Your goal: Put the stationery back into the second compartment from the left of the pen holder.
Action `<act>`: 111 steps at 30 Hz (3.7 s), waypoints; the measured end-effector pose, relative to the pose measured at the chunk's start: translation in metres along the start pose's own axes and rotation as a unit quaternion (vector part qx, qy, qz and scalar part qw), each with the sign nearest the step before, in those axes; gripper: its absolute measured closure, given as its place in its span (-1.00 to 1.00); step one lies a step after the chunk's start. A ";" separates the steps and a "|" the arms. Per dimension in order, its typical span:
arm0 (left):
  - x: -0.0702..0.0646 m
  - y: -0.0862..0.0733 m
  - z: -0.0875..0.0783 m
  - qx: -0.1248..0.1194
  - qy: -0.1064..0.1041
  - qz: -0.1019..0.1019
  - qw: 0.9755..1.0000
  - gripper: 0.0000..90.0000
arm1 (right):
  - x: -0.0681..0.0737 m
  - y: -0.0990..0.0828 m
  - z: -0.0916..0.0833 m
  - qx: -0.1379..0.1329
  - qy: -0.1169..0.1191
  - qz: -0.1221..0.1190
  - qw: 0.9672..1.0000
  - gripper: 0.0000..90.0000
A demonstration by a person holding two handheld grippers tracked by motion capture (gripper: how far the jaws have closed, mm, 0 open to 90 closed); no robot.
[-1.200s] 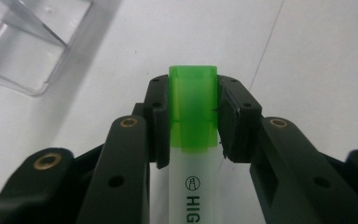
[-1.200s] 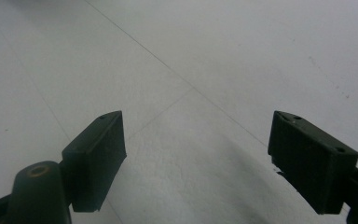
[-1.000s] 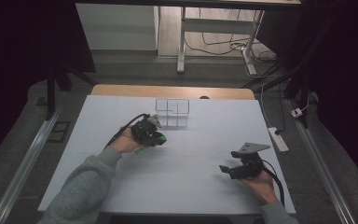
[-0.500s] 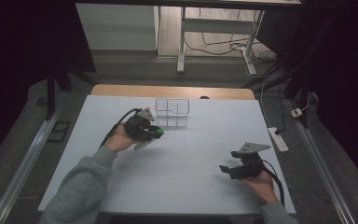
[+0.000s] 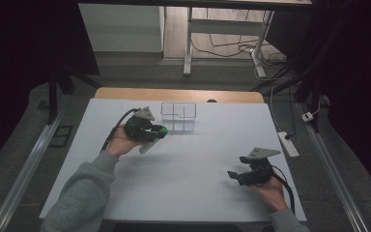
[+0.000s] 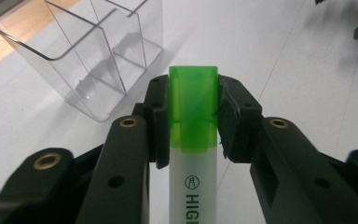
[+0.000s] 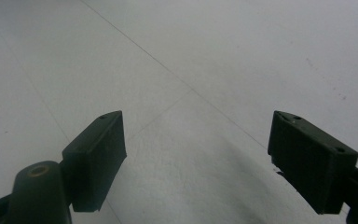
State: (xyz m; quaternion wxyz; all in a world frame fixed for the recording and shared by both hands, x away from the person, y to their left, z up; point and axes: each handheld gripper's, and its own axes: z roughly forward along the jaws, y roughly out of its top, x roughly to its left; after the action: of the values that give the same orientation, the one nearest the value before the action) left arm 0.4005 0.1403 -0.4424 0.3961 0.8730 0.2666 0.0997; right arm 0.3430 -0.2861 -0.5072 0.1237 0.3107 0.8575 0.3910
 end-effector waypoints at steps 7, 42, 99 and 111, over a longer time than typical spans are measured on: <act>0.002 0.001 -0.005 -0.018 0.007 -0.007 1.000 0.47 | 0.000 0.000 0.000 0.001 0.001 0.001 1.000 -0.59; 0.013 0.031 -0.030 -0.097 0.031 -0.028 0.994 0.47 | 0.000 0.000 0.000 0.000 0.000 0.000 1.000 -0.59; 0.049 0.097 0.012 -0.121 0.055 -0.045 0.990 0.47 | -0.001 0.000 0.000 -0.003 0.003 0.005 1.000 -0.59; 0.059 0.119 0.035 -0.137 0.047 -0.042 0.989 0.47 | -0.002 -0.001 -0.001 -0.003 0.002 0.008 1.000 -0.59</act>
State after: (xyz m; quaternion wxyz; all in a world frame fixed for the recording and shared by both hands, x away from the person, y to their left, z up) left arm 0.5090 0.0852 -0.3788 0.5028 0.7929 0.3050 0.1598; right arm 0.3435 -0.2881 -0.5077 0.1198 0.3164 0.8539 0.3953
